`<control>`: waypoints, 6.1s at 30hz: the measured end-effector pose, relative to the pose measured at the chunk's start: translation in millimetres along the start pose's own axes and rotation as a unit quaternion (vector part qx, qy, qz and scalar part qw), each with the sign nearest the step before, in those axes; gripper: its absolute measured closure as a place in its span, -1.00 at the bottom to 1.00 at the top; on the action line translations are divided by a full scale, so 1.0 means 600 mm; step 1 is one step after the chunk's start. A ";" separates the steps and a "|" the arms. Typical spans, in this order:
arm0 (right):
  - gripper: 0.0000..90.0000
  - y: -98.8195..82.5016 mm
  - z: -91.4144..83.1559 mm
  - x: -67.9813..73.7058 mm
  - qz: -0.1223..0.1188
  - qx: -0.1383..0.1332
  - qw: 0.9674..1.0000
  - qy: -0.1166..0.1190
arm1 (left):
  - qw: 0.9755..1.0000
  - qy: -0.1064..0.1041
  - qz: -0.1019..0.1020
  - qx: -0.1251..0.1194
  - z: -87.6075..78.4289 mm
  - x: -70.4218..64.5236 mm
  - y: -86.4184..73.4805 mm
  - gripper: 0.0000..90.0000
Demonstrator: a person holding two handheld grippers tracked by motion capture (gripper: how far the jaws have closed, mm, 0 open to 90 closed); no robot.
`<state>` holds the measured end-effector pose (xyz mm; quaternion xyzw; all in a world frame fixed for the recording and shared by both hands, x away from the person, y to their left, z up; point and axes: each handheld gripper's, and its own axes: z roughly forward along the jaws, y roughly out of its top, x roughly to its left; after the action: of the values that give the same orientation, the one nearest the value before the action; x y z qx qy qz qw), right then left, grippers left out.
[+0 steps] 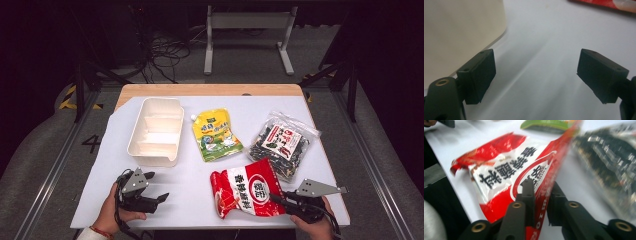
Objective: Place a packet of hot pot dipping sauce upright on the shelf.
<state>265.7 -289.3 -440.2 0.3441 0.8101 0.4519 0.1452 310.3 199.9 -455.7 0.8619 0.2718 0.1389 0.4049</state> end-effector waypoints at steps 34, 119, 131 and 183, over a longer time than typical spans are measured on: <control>1.00 0.167 0.071 0.068 -0.169 -0.118 0.978 0.009 | 0.989 -0.140 0.048 -0.014 0.121 -0.039 0.132 -0.61; -0.33 0.006 0.025 -0.005 -0.015 0.019 0.998 -0.052 | 0.978 0.018 -0.041 -0.204 -0.071 0.248 0.222 1.00; -0.27 -0.004 0.009 -0.006 -0.005 0.010 0.997 -0.071 | 0.983 0.008 -0.048 -0.175 -0.015 0.299 0.227 1.00; -0.29 -0.014 0.011 0.028 -0.037 0.050 0.996 -0.071 | 0.994 0.087 -0.063 0.005 0.062 0.335 0.178 0.99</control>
<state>253.8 -276.7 -449.7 0.3519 0.8313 0.3797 0.2021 528.5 237.7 -392.8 0.8294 0.3607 0.1863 0.3837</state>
